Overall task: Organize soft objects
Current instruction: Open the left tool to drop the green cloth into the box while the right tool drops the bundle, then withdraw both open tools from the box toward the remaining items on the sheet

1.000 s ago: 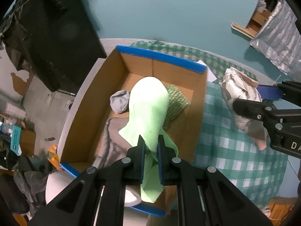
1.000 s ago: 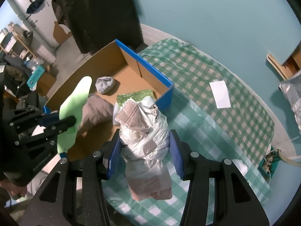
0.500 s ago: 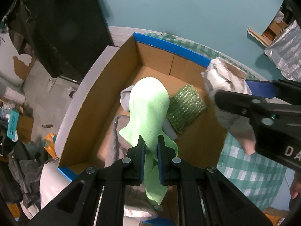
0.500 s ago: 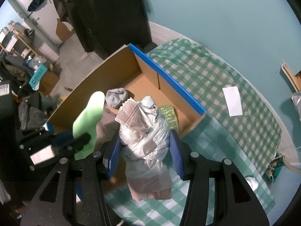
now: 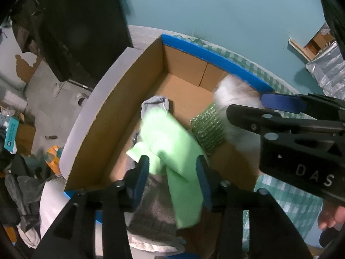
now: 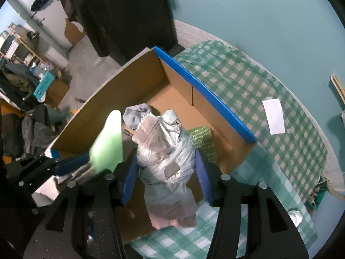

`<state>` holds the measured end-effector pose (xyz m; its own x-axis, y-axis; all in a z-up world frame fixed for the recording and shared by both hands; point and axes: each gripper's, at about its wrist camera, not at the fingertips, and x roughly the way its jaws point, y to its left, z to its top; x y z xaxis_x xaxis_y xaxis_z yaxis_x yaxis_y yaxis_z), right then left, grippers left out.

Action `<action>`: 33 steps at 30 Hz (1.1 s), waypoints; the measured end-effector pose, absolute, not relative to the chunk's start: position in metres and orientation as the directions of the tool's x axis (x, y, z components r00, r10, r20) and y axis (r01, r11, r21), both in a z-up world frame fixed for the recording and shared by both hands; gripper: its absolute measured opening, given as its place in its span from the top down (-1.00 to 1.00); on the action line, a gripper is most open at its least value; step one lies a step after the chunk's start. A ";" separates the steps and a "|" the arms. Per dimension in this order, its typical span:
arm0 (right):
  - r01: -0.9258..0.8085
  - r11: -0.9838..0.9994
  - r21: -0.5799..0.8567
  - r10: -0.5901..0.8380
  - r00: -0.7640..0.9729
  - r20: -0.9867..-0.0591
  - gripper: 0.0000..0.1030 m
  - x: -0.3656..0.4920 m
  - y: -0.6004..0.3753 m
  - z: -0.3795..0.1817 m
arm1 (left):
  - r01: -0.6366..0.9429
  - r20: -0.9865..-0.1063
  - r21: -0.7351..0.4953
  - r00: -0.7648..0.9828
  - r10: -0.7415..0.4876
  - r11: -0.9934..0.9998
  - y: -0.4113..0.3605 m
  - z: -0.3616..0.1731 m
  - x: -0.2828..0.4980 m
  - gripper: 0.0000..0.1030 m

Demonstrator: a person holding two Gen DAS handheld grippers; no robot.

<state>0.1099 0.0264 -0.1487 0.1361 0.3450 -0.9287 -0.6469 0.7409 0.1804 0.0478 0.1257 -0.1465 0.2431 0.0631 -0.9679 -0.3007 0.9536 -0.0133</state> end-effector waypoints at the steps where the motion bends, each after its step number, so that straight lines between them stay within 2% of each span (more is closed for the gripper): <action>1: -0.645 0.744 0.174 0.342 0.144 -0.928 -0.13 0.110 0.026 -0.148 | -0.301 -0.967 -0.004 0.244 0.073 0.953 0.125 -0.145 0.047 -0.05; 10: -0.637 0.751 0.173 0.349 0.160 -0.923 -0.14 0.110 0.014 -0.141 | -0.304 -0.965 -0.011 0.253 0.069 0.953 0.115 -0.138 0.044 -0.17; 33: -0.538 0.827 0.161 0.327 0.229 -0.917 -0.14 0.095 -0.084 -0.127 | -0.180 -0.953 0.017 0.295 0.070 0.983 0.041 -0.122 0.040 -0.21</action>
